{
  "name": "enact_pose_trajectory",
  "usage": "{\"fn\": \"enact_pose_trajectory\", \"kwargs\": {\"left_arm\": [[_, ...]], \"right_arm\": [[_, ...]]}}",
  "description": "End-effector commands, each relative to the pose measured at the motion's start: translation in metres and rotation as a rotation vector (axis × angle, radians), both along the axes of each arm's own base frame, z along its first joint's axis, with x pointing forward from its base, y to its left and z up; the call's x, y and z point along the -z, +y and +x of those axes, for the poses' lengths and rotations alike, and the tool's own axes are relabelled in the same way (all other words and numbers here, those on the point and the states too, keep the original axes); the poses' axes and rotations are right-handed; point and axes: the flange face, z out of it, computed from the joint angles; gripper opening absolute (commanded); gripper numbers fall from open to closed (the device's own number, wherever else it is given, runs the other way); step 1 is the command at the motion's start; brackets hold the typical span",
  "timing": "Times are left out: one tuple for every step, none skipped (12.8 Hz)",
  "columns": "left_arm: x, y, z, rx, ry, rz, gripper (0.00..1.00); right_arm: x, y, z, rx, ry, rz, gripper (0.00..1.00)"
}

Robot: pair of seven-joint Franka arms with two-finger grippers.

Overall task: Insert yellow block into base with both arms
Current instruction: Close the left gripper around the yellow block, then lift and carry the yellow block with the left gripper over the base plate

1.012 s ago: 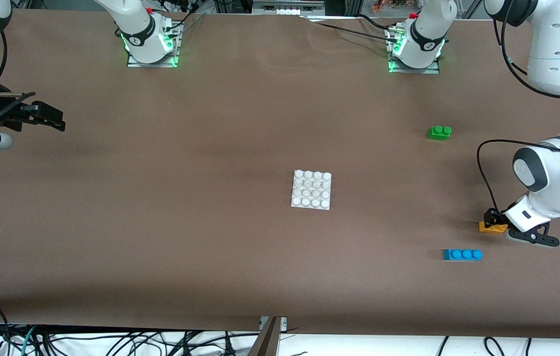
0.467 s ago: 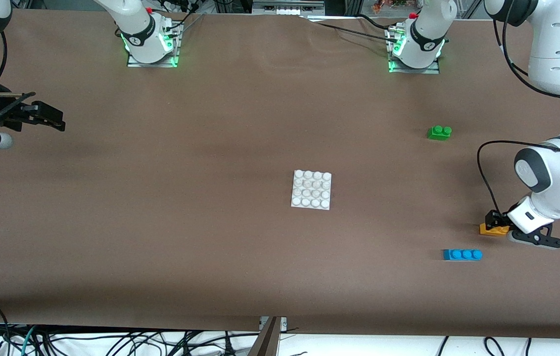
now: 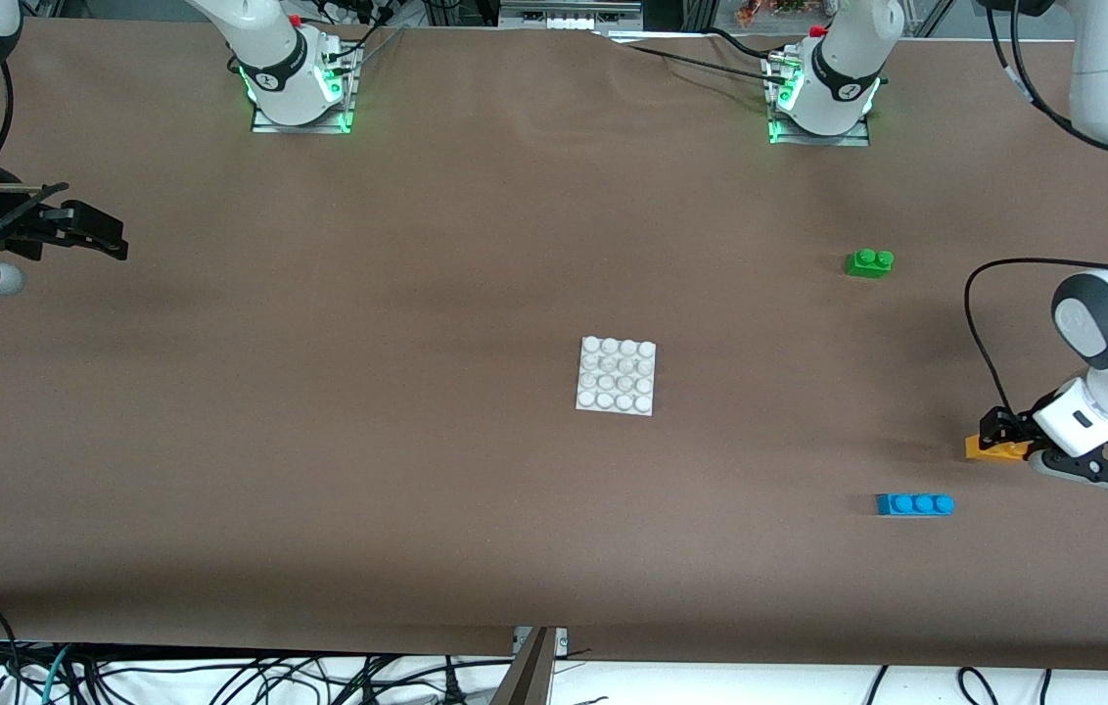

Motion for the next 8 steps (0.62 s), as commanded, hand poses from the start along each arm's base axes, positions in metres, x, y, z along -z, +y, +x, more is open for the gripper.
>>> {"fn": "enact_pose_trajectory", "kwargs": {"left_arm": [[-0.053,-0.011,-0.006,0.04,0.044,-0.008,0.5],[-0.071,-0.014,-0.007,0.027,0.075,-0.025,0.5],[-0.086,-0.018,-0.012,-0.009,0.097,-0.04,0.5],[-0.1,-0.031,-0.015,-0.035,0.106,-0.054,0.5],[-0.109,-0.044,-0.017,-0.052,0.122,-0.067,0.5],[-0.119,-0.063,-0.019,-0.064,0.132,-0.08,0.51],[-0.127,-0.083,-0.02,-0.085,0.138,-0.093,0.51],[-0.135,-0.102,-0.02,-0.114,0.144,-0.097,0.51]], "right_arm": [[-0.005,-0.002,0.001,0.008,0.0,-0.007,1.0],[-0.005,-0.003,0.001,0.009,0.0,-0.007,1.0],[-0.006,-0.003,0.001,0.009,-0.001,-0.007,1.0],[-0.006,-0.003,0.001,0.009,-0.001,-0.007,1.0],[-0.005,-0.002,0.001,0.008,0.0,-0.007,1.0],[-0.006,-0.002,0.001,0.008,-0.001,-0.007,1.0],[-0.006,-0.003,0.001,0.011,-0.003,-0.007,1.0],[-0.005,-0.003,0.001,0.009,0.0,-0.008,1.0]]}}
